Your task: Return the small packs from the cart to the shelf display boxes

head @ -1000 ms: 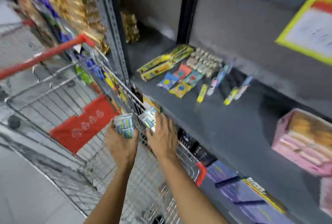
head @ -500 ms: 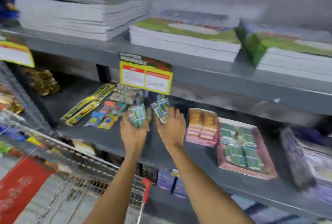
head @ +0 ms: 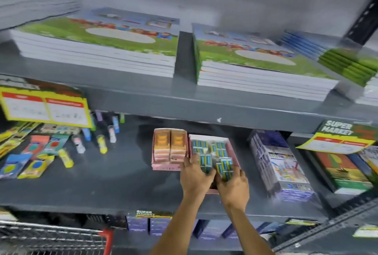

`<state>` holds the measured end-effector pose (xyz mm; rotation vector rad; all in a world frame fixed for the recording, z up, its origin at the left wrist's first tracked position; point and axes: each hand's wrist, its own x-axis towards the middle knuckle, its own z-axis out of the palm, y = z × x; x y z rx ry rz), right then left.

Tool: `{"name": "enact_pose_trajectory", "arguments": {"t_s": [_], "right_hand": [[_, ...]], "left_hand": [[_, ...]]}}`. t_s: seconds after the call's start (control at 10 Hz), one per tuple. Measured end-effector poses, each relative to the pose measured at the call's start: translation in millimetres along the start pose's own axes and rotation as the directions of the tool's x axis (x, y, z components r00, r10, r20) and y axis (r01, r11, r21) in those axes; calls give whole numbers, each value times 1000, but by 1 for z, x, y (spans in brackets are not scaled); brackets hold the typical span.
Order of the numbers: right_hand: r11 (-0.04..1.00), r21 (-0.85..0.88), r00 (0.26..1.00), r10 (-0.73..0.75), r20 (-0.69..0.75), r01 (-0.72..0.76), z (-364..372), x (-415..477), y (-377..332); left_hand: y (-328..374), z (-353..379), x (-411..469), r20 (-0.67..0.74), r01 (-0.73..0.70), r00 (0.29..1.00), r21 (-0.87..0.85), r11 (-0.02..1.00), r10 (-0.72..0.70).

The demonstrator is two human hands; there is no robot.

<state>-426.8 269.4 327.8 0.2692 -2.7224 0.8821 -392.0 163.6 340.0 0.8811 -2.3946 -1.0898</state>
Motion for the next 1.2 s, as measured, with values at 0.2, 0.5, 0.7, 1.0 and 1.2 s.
{"name": "enact_pose_trajectory", "arguments": {"t_s": [0.2, 0.5, 0.7, 1.0, 1.2], "right_hand": [[983, -164, 995, -66, 79, 79, -5, 2, 24], [947, -234, 975, -212, 66, 222, 0, -9, 27], [940, -207, 961, -254, 108, 272, -4, -9, 28], [961, -170, 966, -186, 182, 217, -1, -19, 23], [964, -101, 961, -229, 155, 246, -10, -15, 19]], "left_hand": [[-11, 16, -9, -19, -104, 994, 221, 970, 111], [-21, 24, -31, 28, -96, 995, 404, 910, 93], [-28, 21, -27, 14, -136, 989, 449, 883, 145], [-31, 22, -25, 54, -158, 987, 497, 853, 151], [-27, 4, -27, 26, -298, 947, 451, 841, 322]]}}
